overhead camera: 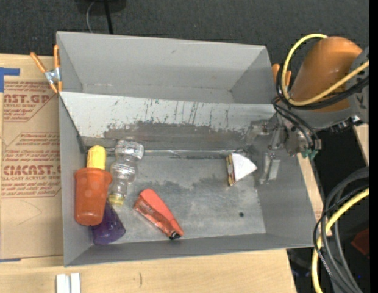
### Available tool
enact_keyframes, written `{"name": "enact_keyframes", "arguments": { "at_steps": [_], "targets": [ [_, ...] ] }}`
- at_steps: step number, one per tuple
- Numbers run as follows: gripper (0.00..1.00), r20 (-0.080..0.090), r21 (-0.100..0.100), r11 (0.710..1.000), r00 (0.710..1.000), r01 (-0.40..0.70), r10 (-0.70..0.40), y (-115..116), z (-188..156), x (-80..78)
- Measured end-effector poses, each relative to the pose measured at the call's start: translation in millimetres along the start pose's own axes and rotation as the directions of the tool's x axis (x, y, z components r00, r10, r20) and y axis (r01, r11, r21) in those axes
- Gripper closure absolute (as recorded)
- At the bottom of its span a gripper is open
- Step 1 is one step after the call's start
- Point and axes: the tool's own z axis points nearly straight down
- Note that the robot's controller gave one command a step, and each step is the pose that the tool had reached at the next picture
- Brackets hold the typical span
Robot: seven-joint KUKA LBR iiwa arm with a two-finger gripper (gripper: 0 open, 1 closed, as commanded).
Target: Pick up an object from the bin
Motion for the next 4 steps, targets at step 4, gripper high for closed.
{"name": "enact_keyframes", "arguments": {
  "at_steps": [4],
  "targets": [
    [0.0, 0.005, -0.002, 0.907, 0.907, -0.421, 0.421, 5.5, 80.6, 15.3]
  ]
}}
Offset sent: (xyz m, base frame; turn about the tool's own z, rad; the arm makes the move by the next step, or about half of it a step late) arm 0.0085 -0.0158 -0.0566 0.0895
